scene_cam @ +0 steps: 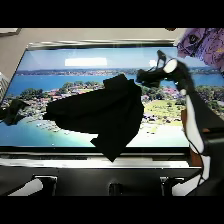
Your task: Fold the clothes and pants, and hang the long-sleeved shirts on hangers.
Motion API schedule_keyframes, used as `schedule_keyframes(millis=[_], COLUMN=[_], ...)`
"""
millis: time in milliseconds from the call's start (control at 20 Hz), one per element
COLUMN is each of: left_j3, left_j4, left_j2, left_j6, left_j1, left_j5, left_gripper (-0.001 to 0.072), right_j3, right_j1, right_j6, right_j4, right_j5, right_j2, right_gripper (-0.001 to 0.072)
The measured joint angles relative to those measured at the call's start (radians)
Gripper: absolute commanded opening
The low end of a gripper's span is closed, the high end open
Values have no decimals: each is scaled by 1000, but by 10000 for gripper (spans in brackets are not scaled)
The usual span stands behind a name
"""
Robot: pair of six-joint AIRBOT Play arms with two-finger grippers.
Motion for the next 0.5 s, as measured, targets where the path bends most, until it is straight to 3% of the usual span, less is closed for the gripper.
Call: schedule_keyframes(millis=[100,200,500], left_j3=[-52,-122,-245], left_j4=[2,-14,-42], left_j2=[51,91,126], left_j6=[9,18,24], left_j1=[50,78,67], left_j5=[-19,-24,-29], left_gripper=[678,677,677], right_j3=[-62,-201,-838], right_j1=[-60,-123,-154], right_j6=[-47,-85,-177], right_j4=[-45,-40,201], right_j5=[87,128,35], right_j2=[90,190,475], right_gripper=[429,482,483])
